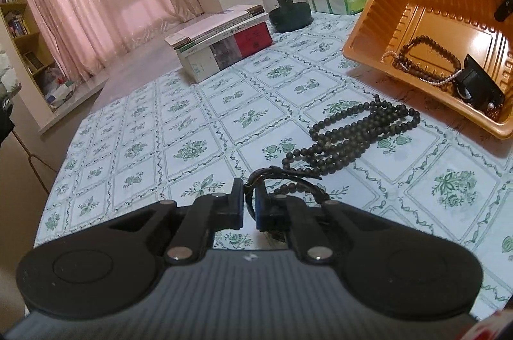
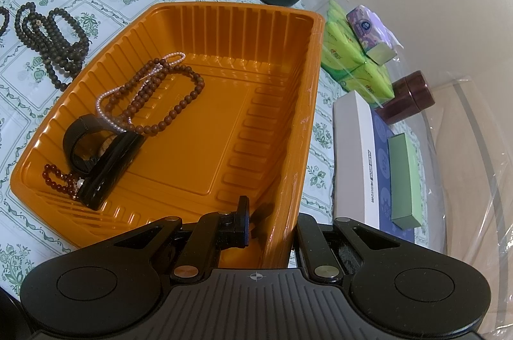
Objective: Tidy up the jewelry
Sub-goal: 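Grasp the black watch with silver face by its strap, left gripper, then carry the black watch into the tray and open the left gripper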
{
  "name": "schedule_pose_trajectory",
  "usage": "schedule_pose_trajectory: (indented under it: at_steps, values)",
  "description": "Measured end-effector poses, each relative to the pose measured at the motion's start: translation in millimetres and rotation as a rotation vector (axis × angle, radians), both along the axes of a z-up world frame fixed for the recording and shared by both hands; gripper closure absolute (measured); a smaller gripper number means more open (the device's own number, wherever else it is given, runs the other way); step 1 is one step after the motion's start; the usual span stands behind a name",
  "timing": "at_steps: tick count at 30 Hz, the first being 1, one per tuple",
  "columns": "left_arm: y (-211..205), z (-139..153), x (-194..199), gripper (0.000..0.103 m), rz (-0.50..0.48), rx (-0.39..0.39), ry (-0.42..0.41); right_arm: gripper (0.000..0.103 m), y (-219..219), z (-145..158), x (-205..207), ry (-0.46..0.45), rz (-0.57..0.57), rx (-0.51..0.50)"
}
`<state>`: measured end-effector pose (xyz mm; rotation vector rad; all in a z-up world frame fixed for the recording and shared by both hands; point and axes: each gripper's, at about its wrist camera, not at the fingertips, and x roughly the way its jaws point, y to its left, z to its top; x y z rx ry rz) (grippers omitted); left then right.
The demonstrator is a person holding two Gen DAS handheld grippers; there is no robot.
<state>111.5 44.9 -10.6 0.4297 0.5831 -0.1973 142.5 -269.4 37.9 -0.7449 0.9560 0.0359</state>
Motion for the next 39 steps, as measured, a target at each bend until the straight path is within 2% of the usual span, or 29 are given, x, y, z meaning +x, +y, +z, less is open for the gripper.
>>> schedule_pose_trajectory:
  at_steps: [21,29,39]
  values:
    - [-15,11,0,0.097,-0.014,-0.087,0.021,0.094,0,0,0,0.0,0.0,0.0]
    - [-39,17,3,0.097,-0.06,-0.135,0.03,0.094,1,1,0,0.001,0.0,0.002]
    - [-96,32,12,0.097,-0.17,-0.229,0.044,0.094,1,0,1,0.0,-0.003,0.009]
